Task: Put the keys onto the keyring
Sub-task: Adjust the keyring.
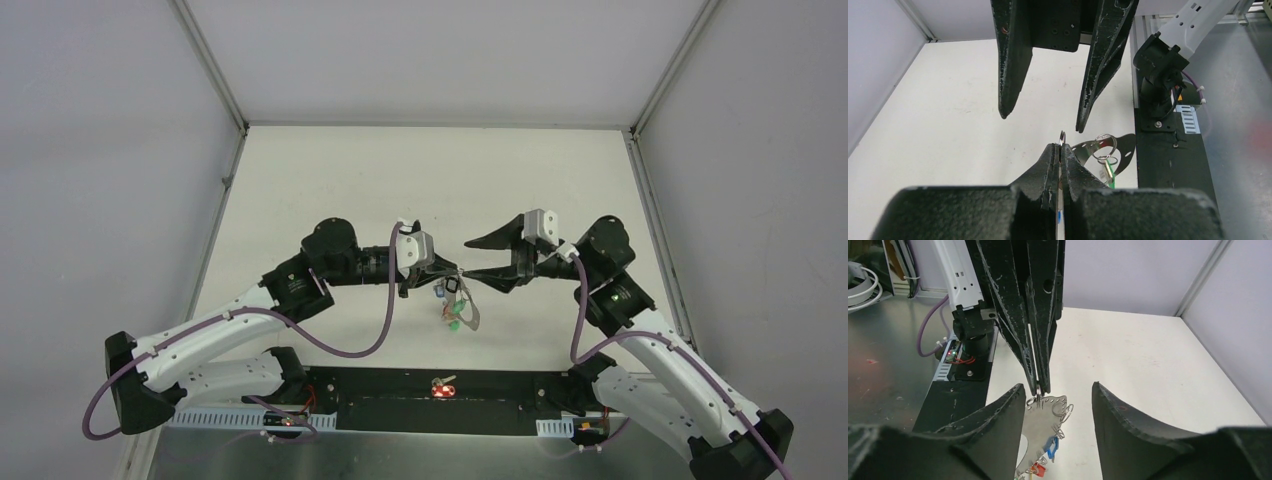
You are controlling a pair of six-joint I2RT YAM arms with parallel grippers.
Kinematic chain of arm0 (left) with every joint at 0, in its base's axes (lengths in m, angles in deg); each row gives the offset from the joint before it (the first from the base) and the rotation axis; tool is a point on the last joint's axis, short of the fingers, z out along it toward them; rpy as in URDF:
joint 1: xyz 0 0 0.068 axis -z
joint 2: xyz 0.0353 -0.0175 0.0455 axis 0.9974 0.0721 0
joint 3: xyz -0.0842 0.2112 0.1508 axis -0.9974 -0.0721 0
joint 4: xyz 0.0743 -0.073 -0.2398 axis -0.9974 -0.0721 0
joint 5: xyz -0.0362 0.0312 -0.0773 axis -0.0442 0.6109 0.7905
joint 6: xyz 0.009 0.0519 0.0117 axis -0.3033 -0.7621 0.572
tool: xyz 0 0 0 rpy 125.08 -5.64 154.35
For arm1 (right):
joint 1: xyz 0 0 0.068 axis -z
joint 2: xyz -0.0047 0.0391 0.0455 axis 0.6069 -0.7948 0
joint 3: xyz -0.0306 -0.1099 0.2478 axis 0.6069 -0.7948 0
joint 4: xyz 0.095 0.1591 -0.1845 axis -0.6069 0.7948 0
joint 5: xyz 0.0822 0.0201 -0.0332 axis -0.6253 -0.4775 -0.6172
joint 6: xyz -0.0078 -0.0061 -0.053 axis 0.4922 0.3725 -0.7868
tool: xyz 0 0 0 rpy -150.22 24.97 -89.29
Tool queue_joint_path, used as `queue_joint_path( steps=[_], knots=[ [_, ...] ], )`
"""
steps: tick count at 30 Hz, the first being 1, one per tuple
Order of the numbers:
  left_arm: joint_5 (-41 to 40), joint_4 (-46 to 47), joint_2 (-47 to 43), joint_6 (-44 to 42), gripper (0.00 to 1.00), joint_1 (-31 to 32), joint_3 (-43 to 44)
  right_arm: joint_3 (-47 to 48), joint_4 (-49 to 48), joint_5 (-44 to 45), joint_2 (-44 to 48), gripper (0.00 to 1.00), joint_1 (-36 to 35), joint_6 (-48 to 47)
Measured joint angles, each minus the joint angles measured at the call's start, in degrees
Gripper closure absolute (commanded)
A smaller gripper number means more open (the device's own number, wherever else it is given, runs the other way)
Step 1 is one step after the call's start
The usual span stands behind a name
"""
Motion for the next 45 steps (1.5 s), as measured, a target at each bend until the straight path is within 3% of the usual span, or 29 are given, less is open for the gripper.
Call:
queue_joint_path(
  steps=[3,6,9,16,21,24,29,40,43,45],
  knots=[
    [-0.26,-1.18,-0.17,-0.50,1.00,0.00,0.28,-1.90,-1.16,1.73,1.14,0.49,0.00,1.20],
    [-0.39,-2.05,-0.61,-0.90,1.00,0.00,0.37,-3.93,-2.10,2.99,1.90,0.61,0.00,2.67],
    [-0.48,-2.60,-1.05,-1.07,1.00,0.00,0.37,-4.79,-2.56,3.28,1.77,0.65,0.00,3.78],
    [-0.55,-3.37,-1.18,-1.16,1.00,0.00,0.39,-5.29,-5.40,1.99,0.20,0.65,0.02,6.34],
    [-0.61,-3.56,-1.42,-1.29,1.00,0.00,0.39,-5.38,-8.11,-0.50,-1.88,0.54,0.13,8.55],
    [-0.59,-3.54,-1.46,-1.31,1.00,0.02,0.48,-5.60,-9.29,-1.64,-2.64,0.52,0.02,9.03],
    [-0.59,-3.54,-1.49,-1.40,1.00,0.00,0.48,-6.01,-10.38,-2.82,-2.64,0.82,0.02,8.98],
    [-0.61,-3.56,-1.49,-1.68,1.00,0.00,0.48,-6.08,-13.16,-4.74,-5.70,0.81,-0.74,10.10],
    [-0.63,-3.54,-1.49,-1.68,1.00,0.00,0.48,-6.08,-13.68,-4.96,-5.95,1.00,-0.98,10.36],
    [-0.66,-3.54,-1.49,-1.68,1.00,0.00,0.48,-6.10,-13.84,-5.09,-5.97,1.00,-1.18,10.36]
  ],
)
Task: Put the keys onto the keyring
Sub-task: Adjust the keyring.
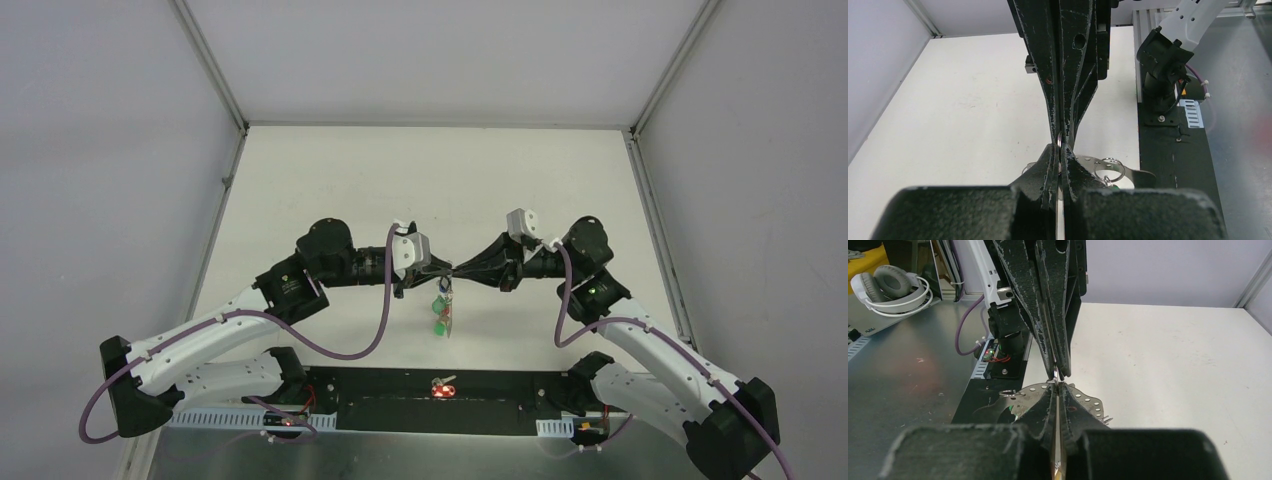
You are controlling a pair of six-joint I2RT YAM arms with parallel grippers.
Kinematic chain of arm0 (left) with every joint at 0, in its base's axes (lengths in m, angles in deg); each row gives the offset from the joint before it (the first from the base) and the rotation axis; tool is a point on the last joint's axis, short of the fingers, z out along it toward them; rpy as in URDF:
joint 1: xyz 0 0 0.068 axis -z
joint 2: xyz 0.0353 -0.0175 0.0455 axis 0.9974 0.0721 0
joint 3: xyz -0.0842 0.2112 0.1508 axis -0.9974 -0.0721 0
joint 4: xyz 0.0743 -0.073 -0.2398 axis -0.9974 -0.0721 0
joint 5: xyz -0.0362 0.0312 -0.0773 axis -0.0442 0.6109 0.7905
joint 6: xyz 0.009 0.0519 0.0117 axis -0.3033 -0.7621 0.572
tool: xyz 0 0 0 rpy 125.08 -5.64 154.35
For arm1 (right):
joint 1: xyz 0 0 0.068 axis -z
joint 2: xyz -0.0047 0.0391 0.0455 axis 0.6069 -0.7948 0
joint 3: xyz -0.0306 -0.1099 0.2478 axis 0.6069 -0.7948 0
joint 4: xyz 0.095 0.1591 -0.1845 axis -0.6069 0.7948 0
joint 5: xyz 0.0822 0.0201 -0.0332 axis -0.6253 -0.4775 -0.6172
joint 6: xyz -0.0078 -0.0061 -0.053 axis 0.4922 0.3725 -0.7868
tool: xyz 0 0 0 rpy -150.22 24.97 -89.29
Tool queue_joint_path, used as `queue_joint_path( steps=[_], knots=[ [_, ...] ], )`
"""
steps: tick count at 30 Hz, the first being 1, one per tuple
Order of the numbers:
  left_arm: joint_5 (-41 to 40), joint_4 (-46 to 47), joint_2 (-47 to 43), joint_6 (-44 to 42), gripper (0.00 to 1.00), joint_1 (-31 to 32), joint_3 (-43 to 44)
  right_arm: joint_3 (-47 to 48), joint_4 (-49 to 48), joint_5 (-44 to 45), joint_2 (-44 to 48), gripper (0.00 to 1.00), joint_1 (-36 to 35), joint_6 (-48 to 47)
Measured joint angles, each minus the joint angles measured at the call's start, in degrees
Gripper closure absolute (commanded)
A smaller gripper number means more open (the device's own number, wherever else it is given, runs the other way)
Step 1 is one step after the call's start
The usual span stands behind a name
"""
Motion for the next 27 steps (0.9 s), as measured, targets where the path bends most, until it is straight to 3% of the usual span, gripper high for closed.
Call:
queue_joint_path(
  steps=[3,6,7,13,16,22,27],
  knots=[
    [-0.07,0.00,-0.07,0.02,0.97,0.00,0.02,-0.09,-0.24,0.00,0.00,1.00,0.00,0.09],
    [-0.04,0.00,-0.07,0.00,0.54,0.00,0.07,-0.37,-0.68,0.15,0.02,1.00,-0.09,0.13],
    [0.00,0.24,-0.07,0.17,0.44,0.00,0.09,-0.52,-0.70,0.24,0.02,1.00,-0.15,0.11],
    [-3.80,1.11,-1.95,4.79,0.11,0.00,1.44,-2.99,-0.61,0.92,0.13,1.00,-0.26,-0.17],
    [-9.31,1.38,-4.31,9.14,0.01,0.00,1.90,-4.15,-0.55,0.90,0.90,1.00,-0.26,-0.76],
    [-22.56,-3.41,-7.04,18.38,0.01,-0.07,3.78,-6.58,-0.17,-2.03,5.16,1.00,-0.26,-6.38],
    [-27.41,-10.78,-4.17,27.10,0.01,-2.69,5.40,-6.93,2.60,-5.33,11.15,1.00,-0.28,-14.16]
  ],
)
